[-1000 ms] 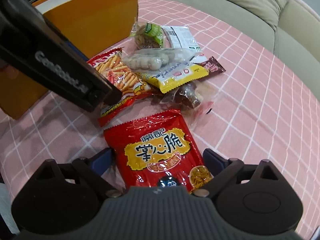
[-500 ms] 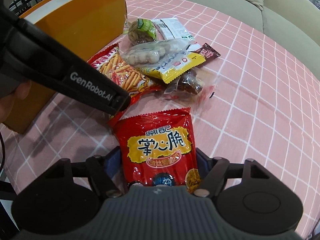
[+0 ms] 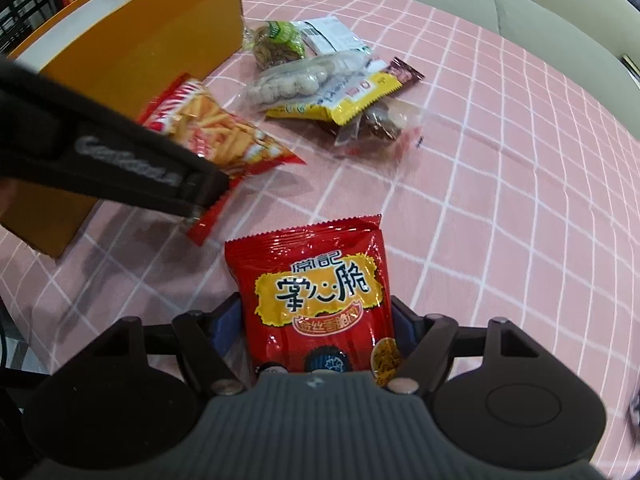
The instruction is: Organize snacks
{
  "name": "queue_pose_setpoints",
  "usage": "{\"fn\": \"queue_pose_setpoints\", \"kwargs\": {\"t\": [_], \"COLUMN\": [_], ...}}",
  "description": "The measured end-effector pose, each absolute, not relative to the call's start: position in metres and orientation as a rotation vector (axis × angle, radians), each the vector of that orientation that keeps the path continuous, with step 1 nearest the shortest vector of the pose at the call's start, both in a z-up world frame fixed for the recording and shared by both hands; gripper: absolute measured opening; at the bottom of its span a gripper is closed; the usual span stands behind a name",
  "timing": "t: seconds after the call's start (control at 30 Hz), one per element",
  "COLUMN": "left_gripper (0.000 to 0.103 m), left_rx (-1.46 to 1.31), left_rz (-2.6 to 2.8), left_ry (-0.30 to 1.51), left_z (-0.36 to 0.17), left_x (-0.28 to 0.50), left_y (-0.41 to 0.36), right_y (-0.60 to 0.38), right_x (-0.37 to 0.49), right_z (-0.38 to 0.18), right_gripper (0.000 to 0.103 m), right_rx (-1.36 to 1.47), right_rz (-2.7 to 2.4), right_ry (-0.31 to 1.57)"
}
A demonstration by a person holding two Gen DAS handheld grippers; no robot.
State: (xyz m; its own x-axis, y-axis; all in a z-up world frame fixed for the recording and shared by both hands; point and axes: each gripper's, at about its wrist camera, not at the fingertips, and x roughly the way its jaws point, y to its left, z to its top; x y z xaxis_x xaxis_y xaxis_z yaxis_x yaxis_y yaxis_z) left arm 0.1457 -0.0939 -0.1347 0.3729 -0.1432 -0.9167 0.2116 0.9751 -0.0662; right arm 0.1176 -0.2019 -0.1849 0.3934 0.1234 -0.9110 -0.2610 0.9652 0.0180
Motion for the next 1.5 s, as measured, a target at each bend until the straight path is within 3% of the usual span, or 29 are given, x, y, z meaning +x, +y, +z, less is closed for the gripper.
{"fn": "queue_pose_setpoints", "kwargs": {"t": [0.37,0.77,1.5], "left_gripper": [0.052,0.052,0.052], "left_rx": [0.033,-0.036,-0.072], "left_rz": [-0.224,-0.213,0.003], "left_ry": [1.074,0.944,0.907], "left_z": [-0.100,-0.053,-0.025], "left_x": [0.110,0.084,0.112], "left_y": [-0.077,-0.049,0.076], "right_y": [-0.209,-0.193,-0.065], "right_x": [0.090,0.077,0.126], "right_z": [-0.162,-0.105,-0.046], "right_gripper": [0.071,0.071,0.071], "right_rx": [0.021,0.113,-0.006], "right_rz": [0.152,0.127,0.389], "right_ry": [1.110,0.957,0.855]}}
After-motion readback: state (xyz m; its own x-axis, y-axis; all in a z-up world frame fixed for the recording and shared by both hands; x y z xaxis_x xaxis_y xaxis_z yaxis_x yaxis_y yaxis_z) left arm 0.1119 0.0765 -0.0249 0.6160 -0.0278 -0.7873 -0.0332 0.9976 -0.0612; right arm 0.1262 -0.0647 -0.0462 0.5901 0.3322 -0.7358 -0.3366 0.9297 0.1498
